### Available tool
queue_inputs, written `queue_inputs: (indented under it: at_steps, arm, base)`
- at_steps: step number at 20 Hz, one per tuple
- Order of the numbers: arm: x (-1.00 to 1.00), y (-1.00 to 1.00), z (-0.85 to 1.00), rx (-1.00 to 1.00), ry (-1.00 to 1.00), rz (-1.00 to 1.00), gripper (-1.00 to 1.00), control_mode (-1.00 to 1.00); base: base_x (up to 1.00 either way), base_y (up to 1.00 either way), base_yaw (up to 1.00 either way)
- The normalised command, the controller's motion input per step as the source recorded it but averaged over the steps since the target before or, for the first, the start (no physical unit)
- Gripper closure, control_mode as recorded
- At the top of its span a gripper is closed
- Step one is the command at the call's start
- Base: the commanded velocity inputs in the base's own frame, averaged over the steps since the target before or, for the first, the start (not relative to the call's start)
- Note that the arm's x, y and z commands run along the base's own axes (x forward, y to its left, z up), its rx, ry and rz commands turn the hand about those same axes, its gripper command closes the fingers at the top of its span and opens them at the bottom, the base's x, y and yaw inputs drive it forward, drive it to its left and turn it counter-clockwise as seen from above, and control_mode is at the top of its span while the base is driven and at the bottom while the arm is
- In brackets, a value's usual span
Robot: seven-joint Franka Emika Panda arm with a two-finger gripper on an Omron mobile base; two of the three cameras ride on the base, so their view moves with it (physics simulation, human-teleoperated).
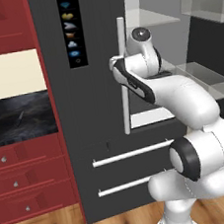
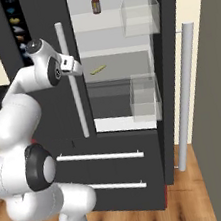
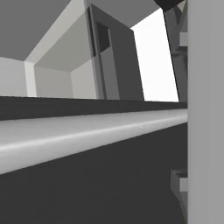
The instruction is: Retrieve the butter from the fridge and place it on a plate on the dining table. Then retrieve the butter knife by the fridge and place it near the plate.
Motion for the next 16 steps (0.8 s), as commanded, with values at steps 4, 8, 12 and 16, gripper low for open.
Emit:
queue_inputs:
  at_steps: [4,8,12,16]
  arm:
    - [0.62,0.09,0.0,0.0,0.0,0.0,-1.0,-1.0]
    - [0.62,0.02,0.0,0.0,0.0,-0.01,-1.0,-1.0]
    - [0.52,0.01,0.0,0.0,0.0,-0.03,-1.0,-1.0]
    - [0.48,0.02,0.0,-0.01,0.0,-0.02,-1.0,-1.0]
  base:
    - [0.0,0.0,0.0]
    - [0.0,0.0,0.0]
    - [0.0,0.0,0.0]
    - [0.0,0.0,0.0]
